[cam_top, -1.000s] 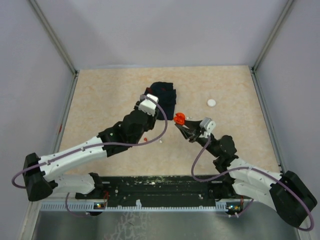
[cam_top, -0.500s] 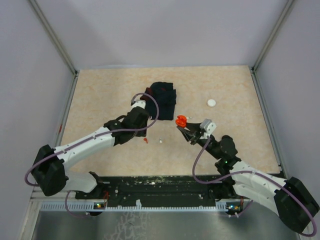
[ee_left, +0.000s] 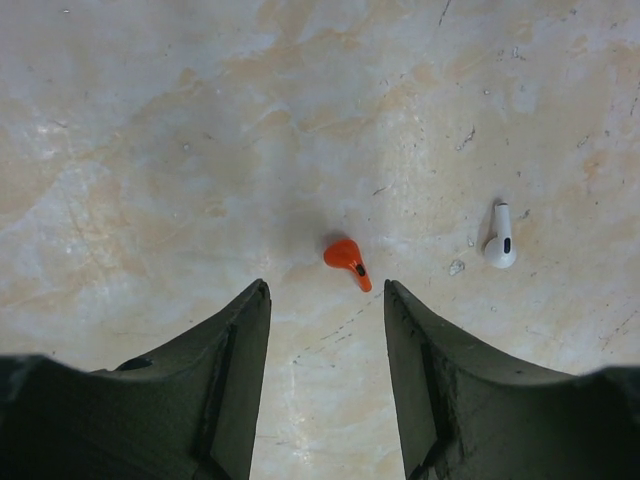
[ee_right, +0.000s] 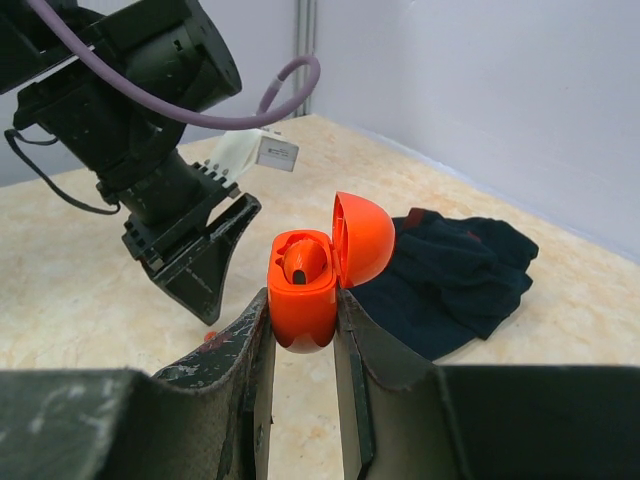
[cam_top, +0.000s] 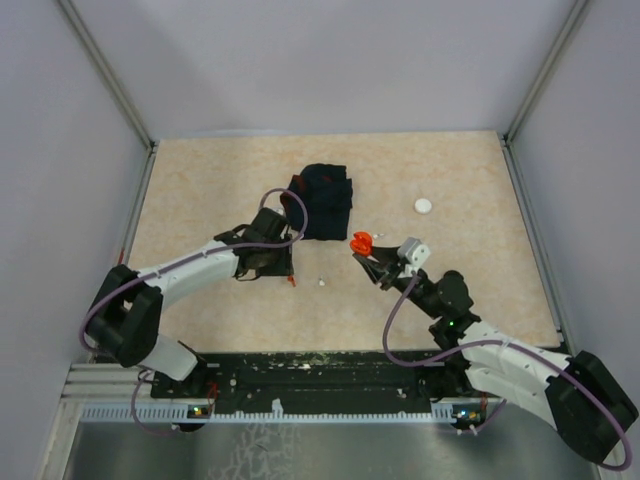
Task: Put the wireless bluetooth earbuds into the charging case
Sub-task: Pick up the earbud from the center of the board.
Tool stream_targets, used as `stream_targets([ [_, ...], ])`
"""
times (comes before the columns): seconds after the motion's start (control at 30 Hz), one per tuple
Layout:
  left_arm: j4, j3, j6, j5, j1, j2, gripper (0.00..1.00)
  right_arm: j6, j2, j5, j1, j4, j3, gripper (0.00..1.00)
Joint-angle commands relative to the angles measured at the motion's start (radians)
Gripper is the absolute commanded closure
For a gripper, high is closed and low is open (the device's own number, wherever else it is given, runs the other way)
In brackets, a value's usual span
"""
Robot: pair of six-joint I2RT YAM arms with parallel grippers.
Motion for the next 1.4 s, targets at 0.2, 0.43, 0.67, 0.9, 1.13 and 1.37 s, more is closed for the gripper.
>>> stream_targets([
  [0.2, 0.064, 0.012, -0.016, 0.118, 0.022, 0.098, 0.51, 0.007, 0.026, 0.004, -0.002, 0.076, -0.009, 1.00],
  [0.43, 0.080, 0.003, -0.009, 0.125, 0.029, 0.116, 0.51, 0.006, 0.029, 0.004, -0.002, 0.077, -0.007, 1.00],
  [0.67, 0.100, 0.007, 0.005, 0.134, 0.039, 0.138, 0.53, 0.009, 0.029, 0.002, -0.002, 0.075, -0.005, 1.00],
  [0.9, 0.096, 0.015, 0.011, 0.136, 0.040, 0.163, 0.58, 0.009, 0.029, -0.001, -0.002, 0.070, -0.001, 1.00],
  [1.13, 0.067, 0.029, 0.009, 0.152, 0.040, 0.174, 0.61, 0.008, 0.030, -0.002, -0.002, 0.070, 0.003, 1.00],
  [1.37, 0.020, 0.045, 0.010, 0.133, 0.036, 0.162, 0.60, 0.011, 0.030, -0.002, -0.002, 0.077, -0.001, 1.00],
])
